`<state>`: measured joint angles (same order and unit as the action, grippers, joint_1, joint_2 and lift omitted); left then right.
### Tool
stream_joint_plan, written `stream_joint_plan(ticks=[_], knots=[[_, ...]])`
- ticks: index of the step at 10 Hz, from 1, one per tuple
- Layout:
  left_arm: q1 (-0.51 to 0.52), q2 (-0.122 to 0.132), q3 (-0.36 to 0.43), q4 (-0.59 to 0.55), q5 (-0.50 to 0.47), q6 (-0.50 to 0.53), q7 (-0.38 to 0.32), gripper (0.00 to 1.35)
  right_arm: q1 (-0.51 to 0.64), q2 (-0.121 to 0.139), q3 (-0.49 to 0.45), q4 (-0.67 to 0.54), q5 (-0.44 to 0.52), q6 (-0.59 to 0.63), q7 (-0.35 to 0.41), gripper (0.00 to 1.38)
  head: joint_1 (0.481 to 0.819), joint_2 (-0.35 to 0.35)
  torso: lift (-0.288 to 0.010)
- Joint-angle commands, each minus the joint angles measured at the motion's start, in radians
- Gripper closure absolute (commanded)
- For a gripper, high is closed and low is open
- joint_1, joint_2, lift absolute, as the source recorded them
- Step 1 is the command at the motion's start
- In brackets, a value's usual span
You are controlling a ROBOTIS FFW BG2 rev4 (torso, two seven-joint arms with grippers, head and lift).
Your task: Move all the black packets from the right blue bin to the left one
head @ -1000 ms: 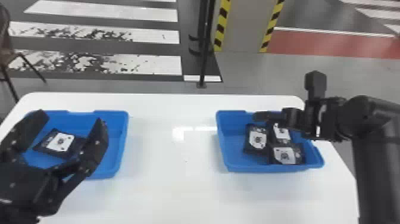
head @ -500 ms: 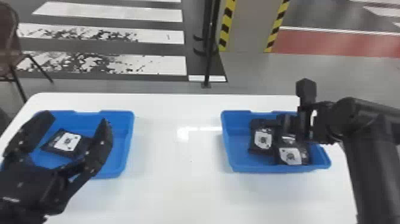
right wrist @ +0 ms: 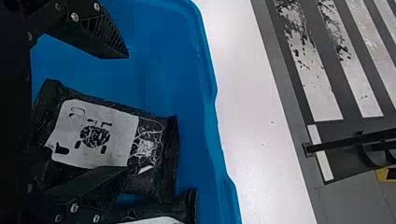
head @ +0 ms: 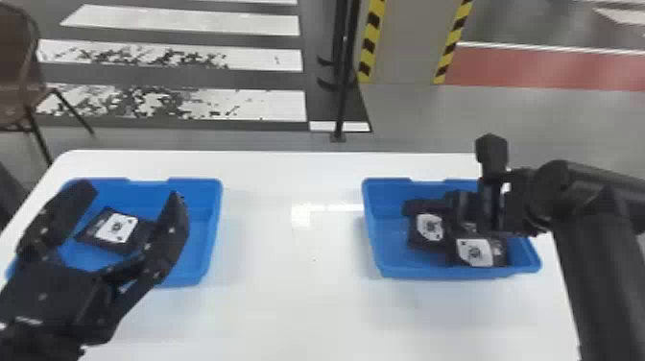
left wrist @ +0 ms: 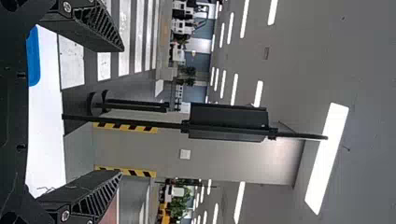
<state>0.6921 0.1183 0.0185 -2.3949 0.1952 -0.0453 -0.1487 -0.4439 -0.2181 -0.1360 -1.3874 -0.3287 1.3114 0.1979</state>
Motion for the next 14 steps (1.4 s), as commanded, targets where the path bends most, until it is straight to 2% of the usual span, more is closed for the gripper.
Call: stream_joint_plan(ticks=[1,5,6,7,8,9,10,14], knots=[[0.000,-0.002,0.001,0.003,0.004,-0.006,0.000,0.10,-0.008,-0.003,0.006,0.029,0.010,0.014,0.000,0.18,0.695,-0.098,-0.140],[-0.002,-0.002,0.001,0.013,0.008,-0.021,0.000,0.10,-0.022,-0.003,0.010,0.036,0.045,0.092,0.000,0.18,0.695,-0.103,-0.140],[-0.002,-0.003,0.001,0.015,0.010,-0.026,0.000,0.10,-0.025,-0.003,0.010,0.041,0.045,0.092,0.000,0.27,0.695,-0.105,-0.140],[-0.002,-0.003,0.001,0.020,0.012,-0.026,0.000,0.10,-0.027,-0.003,0.010,0.039,0.045,0.088,0.000,0.68,0.695,-0.105,-0.140],[-0.002,-0.005,0.003,0.025,0.014,-0.028,0.000,0.10,-0.025,-0.003,0.014,0.031,0.047,0.073,0.000,0.89,0.695,-0.105,-0.140],[-0.002,-0.005,0.005,0.030,0.018,-0.033,0.000,0.10,-0.013,-0.003,0.016,0.012,0.044,0.051,0.000,0.92,0.695,-0.104,-0.140],[0.000,-0.005,0.007,0.030,0.018,-0.036,0.000,0.10,0.009,0.002,0.016,-0.027,0.040,0.026,-0.002,1.16,0.695,-0.102,-0.140],[0.000,-0.006,0.009,0.030,0.020,-0.046,-0.002,0.10,0.049,0.003,0.008,-0.059,0.010,-0.033,-0.014,1.17,0.695,-0.093,-0.140]])
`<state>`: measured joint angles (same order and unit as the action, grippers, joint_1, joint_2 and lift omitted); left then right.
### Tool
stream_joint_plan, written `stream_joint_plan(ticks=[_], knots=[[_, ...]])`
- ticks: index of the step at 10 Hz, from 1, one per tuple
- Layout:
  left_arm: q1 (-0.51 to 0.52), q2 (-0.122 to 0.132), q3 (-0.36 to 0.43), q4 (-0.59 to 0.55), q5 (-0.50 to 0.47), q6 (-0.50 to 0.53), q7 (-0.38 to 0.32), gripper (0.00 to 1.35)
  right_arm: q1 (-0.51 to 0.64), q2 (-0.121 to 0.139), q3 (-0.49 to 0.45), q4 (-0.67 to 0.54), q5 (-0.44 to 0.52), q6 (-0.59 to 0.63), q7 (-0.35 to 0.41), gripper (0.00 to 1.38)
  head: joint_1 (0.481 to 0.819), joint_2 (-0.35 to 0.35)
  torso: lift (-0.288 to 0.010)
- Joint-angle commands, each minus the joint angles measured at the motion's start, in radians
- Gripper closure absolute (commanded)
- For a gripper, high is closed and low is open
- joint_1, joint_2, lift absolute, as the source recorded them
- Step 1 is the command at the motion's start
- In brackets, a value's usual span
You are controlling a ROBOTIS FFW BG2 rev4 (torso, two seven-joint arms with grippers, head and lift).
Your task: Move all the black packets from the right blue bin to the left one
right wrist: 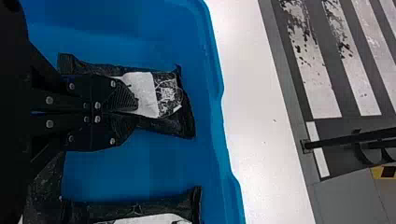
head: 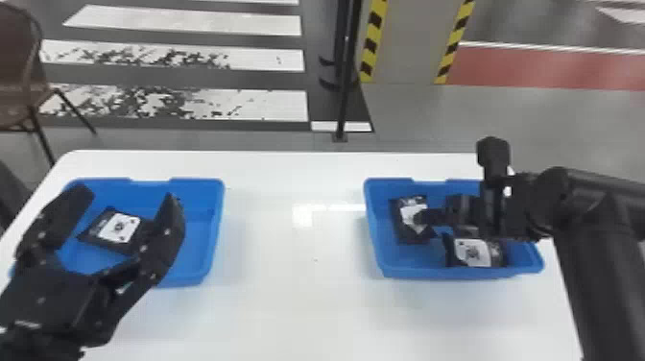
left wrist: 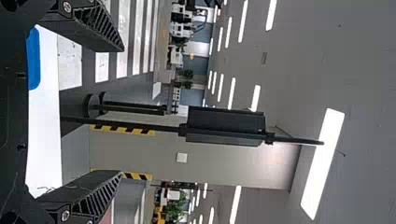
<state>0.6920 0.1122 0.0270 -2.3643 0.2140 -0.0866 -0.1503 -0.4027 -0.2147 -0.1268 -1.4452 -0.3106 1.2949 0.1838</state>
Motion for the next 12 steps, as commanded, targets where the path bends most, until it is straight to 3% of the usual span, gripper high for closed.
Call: stream_joint_plan(ticks=[1,3,4,5,6,7,9,12], knots=[[0.000,0.000,0.001,0.002,0.001,-0.012,0.000,0.10,0.035,0.001,-0.001,-0.029,-0.026,-0.041,-0.003,1.17,0.695,-0.093,-0.140],[0.002,-0.002,0.003,0.004,0.001,-0.017,0.000,0.10,0.066,0.003,-0.001,-0.078,-0.054,-0.046,-0.021,1.17,0.695,-0.085,-0.140],[0.002,-0.002,0.001,0.004,0.001,-0.019,0.000,0.10,0.059,0.001,-0.001,-0.070,-0.072,-0.043,-0.021,1.01,0.695,-0.080,-0.140],[0.000,-0.002,0.001,0.004,-0.001,-0.019,-0.002,0.10,0.054,0.003,-0.001,-0.073,-0.070,-0.041,-0.021,0.55,0.695,-0.079,-0.140],[0.000,-0.002,-0.001,0.004,-0.001,-0.019,-0.003,0.10,0.049,0.001,0.003,-0.080,-0.066,-0.024,-0.020,0.60,0.695,-0.075,-0.140],[-0.002,-0.002,-0.001,0.007,0.001,-0.019,-0.003,0.10,0.049,0.001,0.003,-0.090,-0.072,-0.016,-0.015,0.49,0.695,-0.074,-0.140],[-0.002,-0.002,-0.001,0.007,-0.001,-0.019,-0.005,0.10,0.044,0.001,0.017,-0.137,-0.072,0.116,-0.014,0.07,0.695,-0.066,-0.140],[-0.010,0.000,-0.005,0.014,0.001,-0.022,-0.006,0.10,-0.022,-0.006,0.079,-0.048,-0.050,0.136,-0.007,0.10,0.695,-0.053,-0.140]])
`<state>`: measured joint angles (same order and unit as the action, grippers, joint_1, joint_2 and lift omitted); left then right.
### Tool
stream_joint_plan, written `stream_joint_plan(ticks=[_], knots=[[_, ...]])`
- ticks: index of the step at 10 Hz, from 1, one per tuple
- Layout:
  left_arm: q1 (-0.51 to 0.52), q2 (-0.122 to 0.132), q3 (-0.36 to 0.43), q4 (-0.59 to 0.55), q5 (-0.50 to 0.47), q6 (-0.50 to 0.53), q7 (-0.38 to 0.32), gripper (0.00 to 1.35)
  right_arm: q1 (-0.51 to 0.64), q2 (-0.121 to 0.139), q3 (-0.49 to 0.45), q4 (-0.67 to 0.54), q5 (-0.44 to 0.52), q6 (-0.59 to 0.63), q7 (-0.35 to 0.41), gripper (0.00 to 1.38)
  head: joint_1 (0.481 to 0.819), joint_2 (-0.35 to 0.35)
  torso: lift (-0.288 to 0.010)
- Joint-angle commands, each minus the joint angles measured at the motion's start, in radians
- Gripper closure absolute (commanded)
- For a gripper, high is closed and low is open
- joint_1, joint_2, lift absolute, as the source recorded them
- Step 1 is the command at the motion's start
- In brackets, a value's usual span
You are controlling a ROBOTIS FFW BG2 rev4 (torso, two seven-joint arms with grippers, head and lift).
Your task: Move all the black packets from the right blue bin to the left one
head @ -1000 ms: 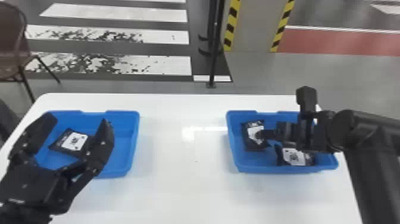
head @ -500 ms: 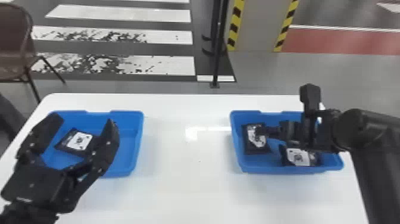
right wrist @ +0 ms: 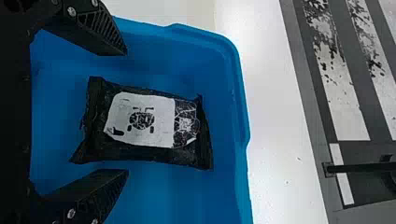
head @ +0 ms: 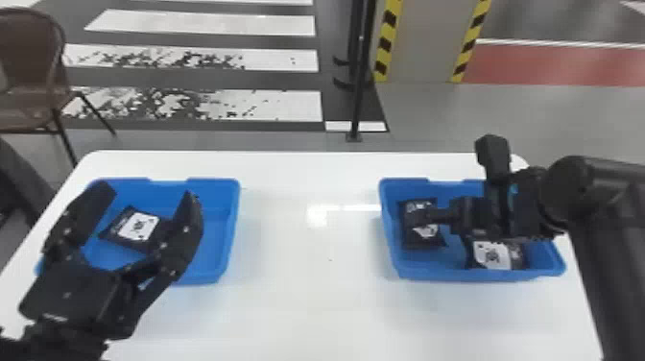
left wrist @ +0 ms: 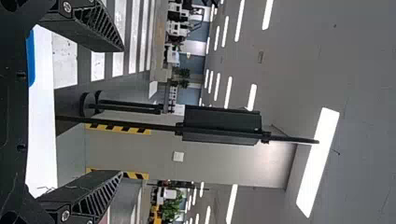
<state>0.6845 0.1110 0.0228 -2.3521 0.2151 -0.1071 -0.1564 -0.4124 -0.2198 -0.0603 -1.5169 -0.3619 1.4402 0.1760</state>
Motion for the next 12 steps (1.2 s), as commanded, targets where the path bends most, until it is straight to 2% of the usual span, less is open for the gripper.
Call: stream_joint_plan(ticks=[1,4,6,7,9,10,11,12], knots=[[-0.002,-0.001,-0.001,0.005,0.002,-0.001,0.000,0.10,-0.015,-0.001,0.018,0.043,0.001,-0.027,0.003,0.11,0.695,-0.051,-0.140],[-0.005,-0.001,-0.001,0.009,0.002,-0.006,0.000,0.10,-0.118,0.004,0.074,0.222,-0.003,-0.088,0.034,0.11,0.695,-0.043,-0.140],[-0.007,-0.001,-0.001,0.012,0.008,-0.011,0.000,0.10,-0.125,0.010,0.086,0.249,0.001,-0.078,0.034,0.13,0.695,-0.027,-0.140],[-0.005,-0.002,0.001,0.014,0.016,-0.011,0.000,0.10,-0.135,0.008,0.086,0.264,0.011,-0.036,0.034,0.25,0.695,-0.023,-0.140],[-0.005,-0.004,0.003,0.022,0.018,-0.011,0.000,0.10,-0.164,0.008,0.086,0.303,0.033,0.003,0.034,0.65,0.695,-0.023,-0.140],[-0.007,-0.004,0.003,0.024,0.020,-0.011,0.000,0.10,-0.169,0.008,0.088,0.301,0.053,0.010,0.034,0.90,0.695,-0.027,-0.140],[-0.005,-0.004,0.003,0.029,0.028,-0.013,0.000,0.10,-0.167,0.007,0.088,0.303,0.053,0.000,0.034,1.06,0.695,-0.033,-0.140],[-0.002,-0.004,0.007,0.029,0.032,-0.023,0.000,0.10,-0.152,0.007,0.088,0.286,0.047,-0.027,0.036,1.08,0.695,-0.036,-0.140]])
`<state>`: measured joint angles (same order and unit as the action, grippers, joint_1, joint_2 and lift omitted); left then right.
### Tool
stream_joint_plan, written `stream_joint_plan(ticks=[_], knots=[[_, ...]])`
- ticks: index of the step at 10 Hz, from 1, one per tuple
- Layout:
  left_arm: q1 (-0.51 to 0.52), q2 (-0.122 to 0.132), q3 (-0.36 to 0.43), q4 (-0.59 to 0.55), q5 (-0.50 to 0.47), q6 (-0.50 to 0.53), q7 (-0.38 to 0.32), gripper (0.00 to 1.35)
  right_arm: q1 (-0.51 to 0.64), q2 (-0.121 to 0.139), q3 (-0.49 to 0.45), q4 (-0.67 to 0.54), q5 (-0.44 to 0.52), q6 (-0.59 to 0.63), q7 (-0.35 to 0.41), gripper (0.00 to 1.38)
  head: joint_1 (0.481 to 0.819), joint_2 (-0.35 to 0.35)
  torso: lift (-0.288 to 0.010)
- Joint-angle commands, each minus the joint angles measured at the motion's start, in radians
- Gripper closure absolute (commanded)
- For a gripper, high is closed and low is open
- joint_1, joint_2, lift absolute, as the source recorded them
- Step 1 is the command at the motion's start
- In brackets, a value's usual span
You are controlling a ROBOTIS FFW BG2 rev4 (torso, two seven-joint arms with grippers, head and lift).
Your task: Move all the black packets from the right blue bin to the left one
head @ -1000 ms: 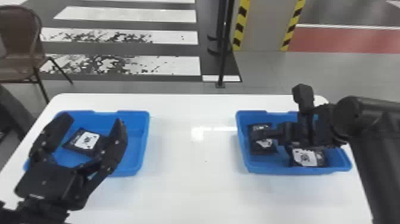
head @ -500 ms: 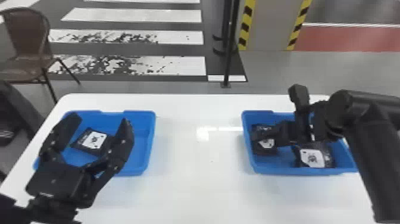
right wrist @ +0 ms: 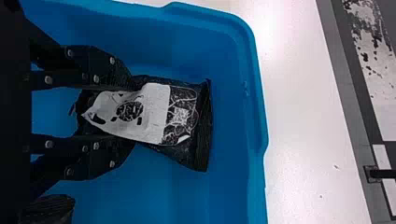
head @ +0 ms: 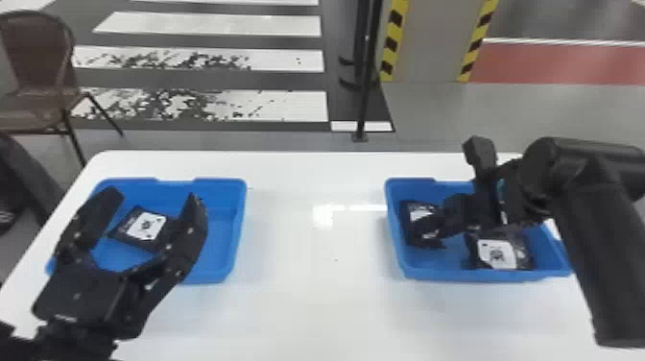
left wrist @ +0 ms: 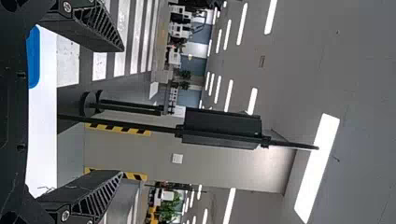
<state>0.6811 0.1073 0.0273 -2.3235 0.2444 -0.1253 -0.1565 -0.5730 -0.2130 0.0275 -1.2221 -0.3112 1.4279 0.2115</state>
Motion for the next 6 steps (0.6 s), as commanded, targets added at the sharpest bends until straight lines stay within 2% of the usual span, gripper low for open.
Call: stream_joint_plan(ticks=[1,3,5,6], knots=[[0.001,0.000,0.003,0.005,0.003,-0.007,0.000,0.10,0.045,0.000,-0.020,-0.063,-0.006,-0.039,0.000,1.10,0.695,-0.036,-0.140],[0.004,0.000,0.005,0.005,0.013,-0.027,-0.002,0.10,0.163,0.000,-0.059,-0.205,-0.036,-0.105,0.000,1.11,0.695,-0.034,-0.140],[0.009,-0.006,0.011,0.005,0.013,-0.051,-0.002,0.10,0.337,0.006,-0.115,-0.463,-0.072,-0.174,-0.001,1.11,0.695,-0.025,-0.140],[0.011,-0.009,0.015,0.005,0.009,-0.061,0.000,0.10,0.426,0.014,-0.143,-0.583,-0.070,-0.274,-0.003,1.11,0.695,-0.021,-0.140]])
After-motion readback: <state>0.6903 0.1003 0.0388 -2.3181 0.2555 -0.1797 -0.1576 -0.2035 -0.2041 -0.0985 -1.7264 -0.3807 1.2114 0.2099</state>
